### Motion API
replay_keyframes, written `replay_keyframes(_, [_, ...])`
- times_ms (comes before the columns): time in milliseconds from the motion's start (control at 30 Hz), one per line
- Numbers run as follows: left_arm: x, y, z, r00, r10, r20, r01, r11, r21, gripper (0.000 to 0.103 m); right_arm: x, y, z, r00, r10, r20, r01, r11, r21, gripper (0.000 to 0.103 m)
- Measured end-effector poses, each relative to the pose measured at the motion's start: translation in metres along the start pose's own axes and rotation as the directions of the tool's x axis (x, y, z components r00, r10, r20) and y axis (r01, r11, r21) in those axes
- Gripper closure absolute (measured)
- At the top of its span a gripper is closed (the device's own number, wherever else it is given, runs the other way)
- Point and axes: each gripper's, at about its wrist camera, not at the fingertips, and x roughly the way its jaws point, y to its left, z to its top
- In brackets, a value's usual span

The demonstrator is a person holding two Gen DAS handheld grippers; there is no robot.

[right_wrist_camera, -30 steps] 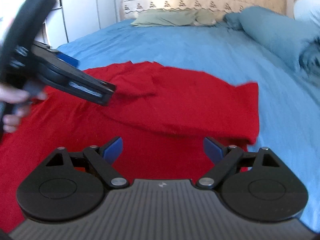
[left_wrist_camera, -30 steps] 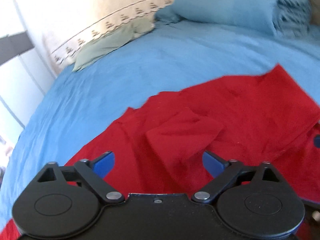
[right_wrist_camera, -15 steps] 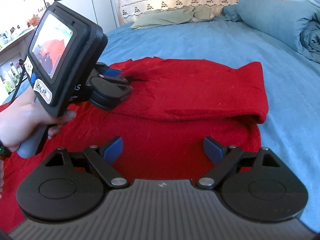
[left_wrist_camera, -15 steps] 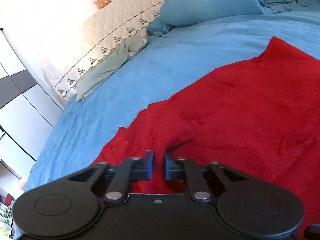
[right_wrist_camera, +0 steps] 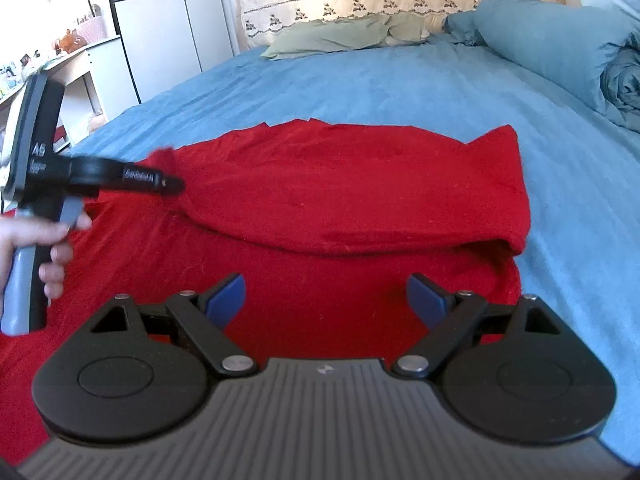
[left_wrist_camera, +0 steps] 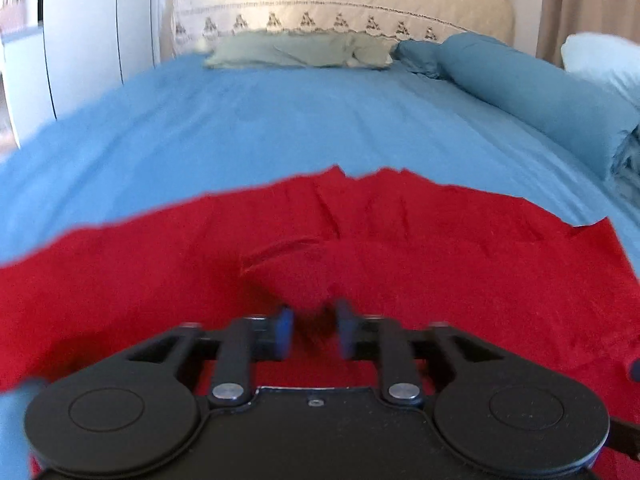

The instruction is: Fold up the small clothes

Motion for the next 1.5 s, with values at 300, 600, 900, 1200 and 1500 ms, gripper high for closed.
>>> replay_keyframes(300, [0.005,0.038,0.007,0.972,-0.219,0.08,0.233,0.916,-0.326,0.018,0.002,0.007,0.002,1.0,-0.009,-0.007,0.009,1.0,-0.028,0.0])
replay_keyframes(600, [0.015,0.045,0.015,0.996,-0.072,-0.056,0.045,0.923,-0.382,0.099,0.002,0.007,0.002,1.0,-0.014,-0.008,0.013,0.999,-0.034,0.0])
replay_keyframes(900, [-0.022,0.044,0.049,0.993,-0.041,0.109,0.071,0.955,-0.289,0.099,0.006,0.005,0.008,0.997,-0.077,-0.028,0.076,0.996,-0.041,0.0])
replay_keyframes(1200, [-0.027,0.096,0.022,0.987,0.09,0.136,-0.046,0.955,-0.294,0.099,0.015,-0.003,0.014,0.993,-0.107,-0.044,0.106,0.994,-0.01,0.0])
replay_keyframes(1500, [-0.02,0.104,0.015,0.989,0.078,0.127,-0.04,0.96,-0.279,0.085,0.016,-0.005,0.022,0.988,-0.15,-0.02,0.149,0.988,-0.044,0.0])
